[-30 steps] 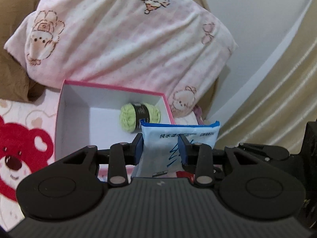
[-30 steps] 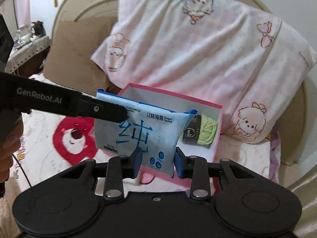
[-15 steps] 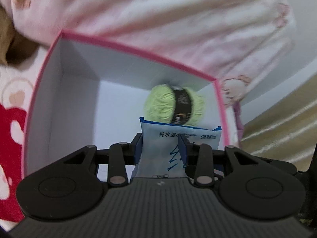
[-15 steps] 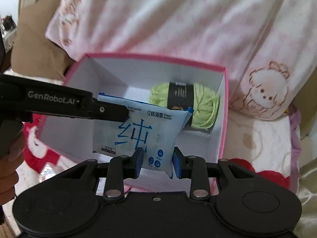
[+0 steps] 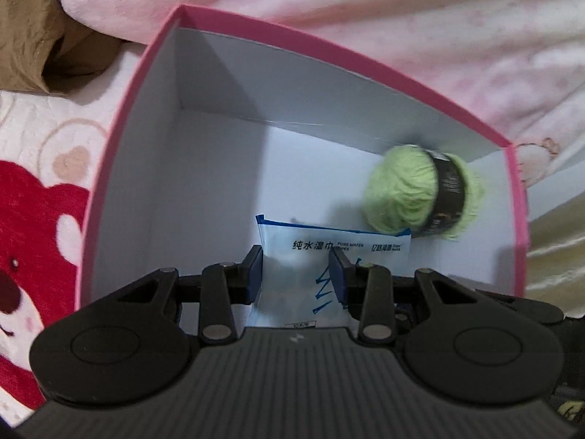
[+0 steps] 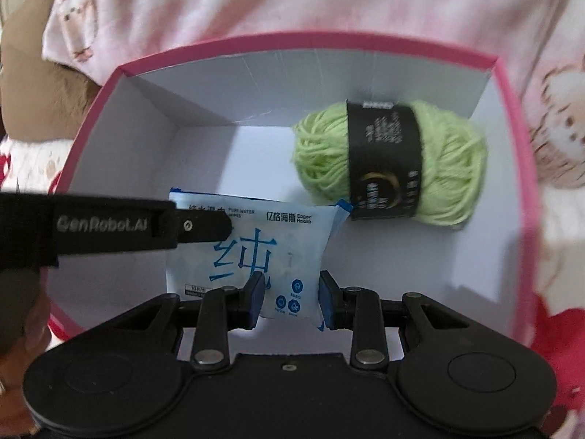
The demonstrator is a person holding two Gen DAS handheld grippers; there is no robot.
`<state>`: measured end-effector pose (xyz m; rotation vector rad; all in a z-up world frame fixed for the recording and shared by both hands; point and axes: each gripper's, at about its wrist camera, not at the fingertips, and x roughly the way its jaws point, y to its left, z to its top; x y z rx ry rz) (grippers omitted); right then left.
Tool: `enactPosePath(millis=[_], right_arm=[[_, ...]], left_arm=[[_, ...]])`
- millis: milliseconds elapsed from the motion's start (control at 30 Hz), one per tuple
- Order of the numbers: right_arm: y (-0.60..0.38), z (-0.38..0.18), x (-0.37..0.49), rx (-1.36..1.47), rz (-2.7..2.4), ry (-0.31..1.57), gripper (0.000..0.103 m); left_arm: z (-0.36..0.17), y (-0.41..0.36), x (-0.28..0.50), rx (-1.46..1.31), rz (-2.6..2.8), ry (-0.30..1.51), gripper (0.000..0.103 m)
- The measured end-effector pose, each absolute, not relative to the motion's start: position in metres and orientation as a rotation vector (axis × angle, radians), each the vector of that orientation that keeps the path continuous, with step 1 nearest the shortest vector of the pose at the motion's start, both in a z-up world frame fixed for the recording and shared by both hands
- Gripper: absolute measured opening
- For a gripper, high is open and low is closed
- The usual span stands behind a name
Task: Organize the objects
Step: 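Open the left gripper to drop the wipes pack and withdraw, then move the left gripper to the orange makeup sponge and grasp it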
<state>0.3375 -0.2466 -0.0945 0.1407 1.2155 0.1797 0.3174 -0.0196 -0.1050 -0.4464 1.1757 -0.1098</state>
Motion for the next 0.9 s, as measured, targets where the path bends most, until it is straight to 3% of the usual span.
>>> enactPosePath(millis=[333,400,500,600,900], right_arm=[[-0.237,-0.101,0.351,0.111,0.147,1.223,0.038],[-0.233,-0.099,0.344,0.082,0.124,1.209,0.043],[-0.229,-0.092,0.330,0.056,0.112,1.164,0.048],[-0.227,-0.082,0.311,0.064,0.136,1.131,0.054],[-0.228,-0.032,0.263,-0.001,0.220,1.049,0.054]], left_arm=[[-0.113,-0.012,0.320,-0.438,-0.059,1.123,0.036],[-0.105,-0.013,0.316,-0.410,-0.054,1.089,0.045],[-0.092,-0.010,0.309,-0.392,-0.073,1.061,0.051],[-0.079,-0.007,0.298,-0.372,-0.091,1.051,0.053],[-0.022,0.005,0.274,-0.224,-0.252,1.103,0.053]])
